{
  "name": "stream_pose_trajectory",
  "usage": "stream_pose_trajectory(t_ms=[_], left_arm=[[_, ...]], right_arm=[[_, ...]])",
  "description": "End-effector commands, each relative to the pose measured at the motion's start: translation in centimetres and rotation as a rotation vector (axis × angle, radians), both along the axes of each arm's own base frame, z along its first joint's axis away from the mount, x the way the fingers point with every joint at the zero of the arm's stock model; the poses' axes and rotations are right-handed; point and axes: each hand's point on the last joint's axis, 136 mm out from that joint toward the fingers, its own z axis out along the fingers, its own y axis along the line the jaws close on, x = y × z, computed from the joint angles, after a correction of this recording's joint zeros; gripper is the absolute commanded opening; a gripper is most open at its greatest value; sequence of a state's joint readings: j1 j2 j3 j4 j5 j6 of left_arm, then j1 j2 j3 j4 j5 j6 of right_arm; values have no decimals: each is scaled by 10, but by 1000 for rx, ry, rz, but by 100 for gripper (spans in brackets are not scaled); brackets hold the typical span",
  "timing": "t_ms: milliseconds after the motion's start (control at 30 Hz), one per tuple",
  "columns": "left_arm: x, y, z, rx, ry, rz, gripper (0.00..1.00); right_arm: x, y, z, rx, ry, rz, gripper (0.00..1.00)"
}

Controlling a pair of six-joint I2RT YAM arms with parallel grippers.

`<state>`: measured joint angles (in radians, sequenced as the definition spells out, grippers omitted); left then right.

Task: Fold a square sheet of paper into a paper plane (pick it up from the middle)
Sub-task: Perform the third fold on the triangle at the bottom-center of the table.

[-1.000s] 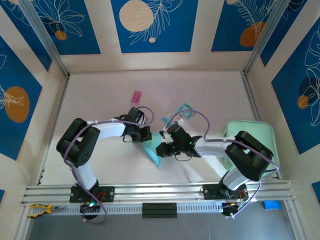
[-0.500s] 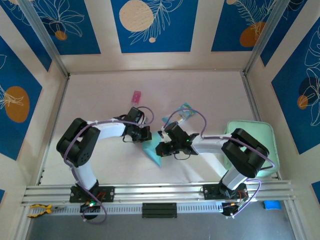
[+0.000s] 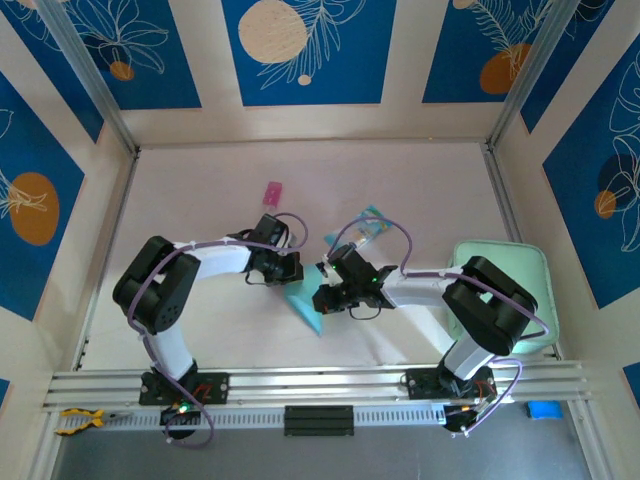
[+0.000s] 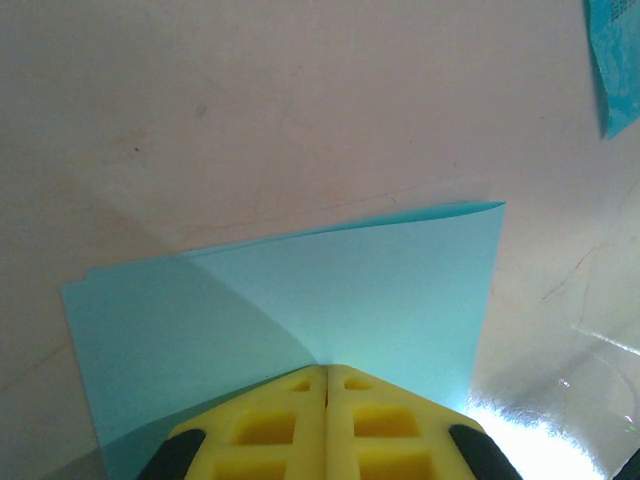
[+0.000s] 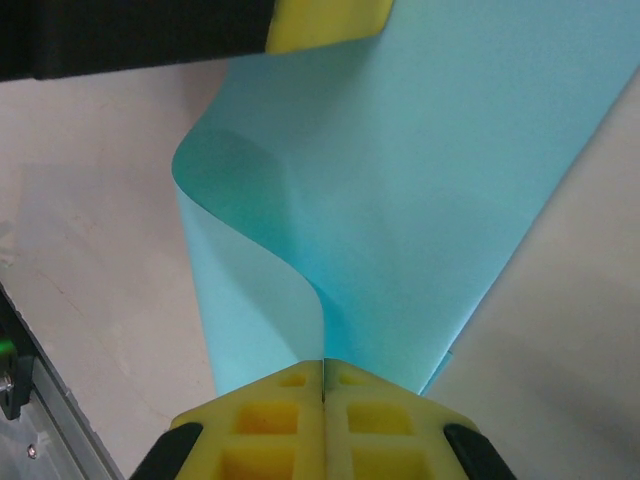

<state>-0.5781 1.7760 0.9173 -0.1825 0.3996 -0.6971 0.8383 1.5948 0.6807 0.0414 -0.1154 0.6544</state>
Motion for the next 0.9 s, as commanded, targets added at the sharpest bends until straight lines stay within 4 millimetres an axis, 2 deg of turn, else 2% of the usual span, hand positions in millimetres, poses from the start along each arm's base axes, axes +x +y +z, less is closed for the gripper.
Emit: stream_pose_trajectory(t_ms=[0, 300, 867], left_arm=[[-18, 15, -25, 92, 79, -9, 3], [-18, 15, -26, 93, 81, -10, 3], [-18, 15, -27, 93, 83, -9, 2]], right_arm=[[0, 2, 0, -13, -9, 15, 1], [1, 1, -8, -38, 0, 9, 1], [1, 2, -10, -45, 5, 13, 2]])
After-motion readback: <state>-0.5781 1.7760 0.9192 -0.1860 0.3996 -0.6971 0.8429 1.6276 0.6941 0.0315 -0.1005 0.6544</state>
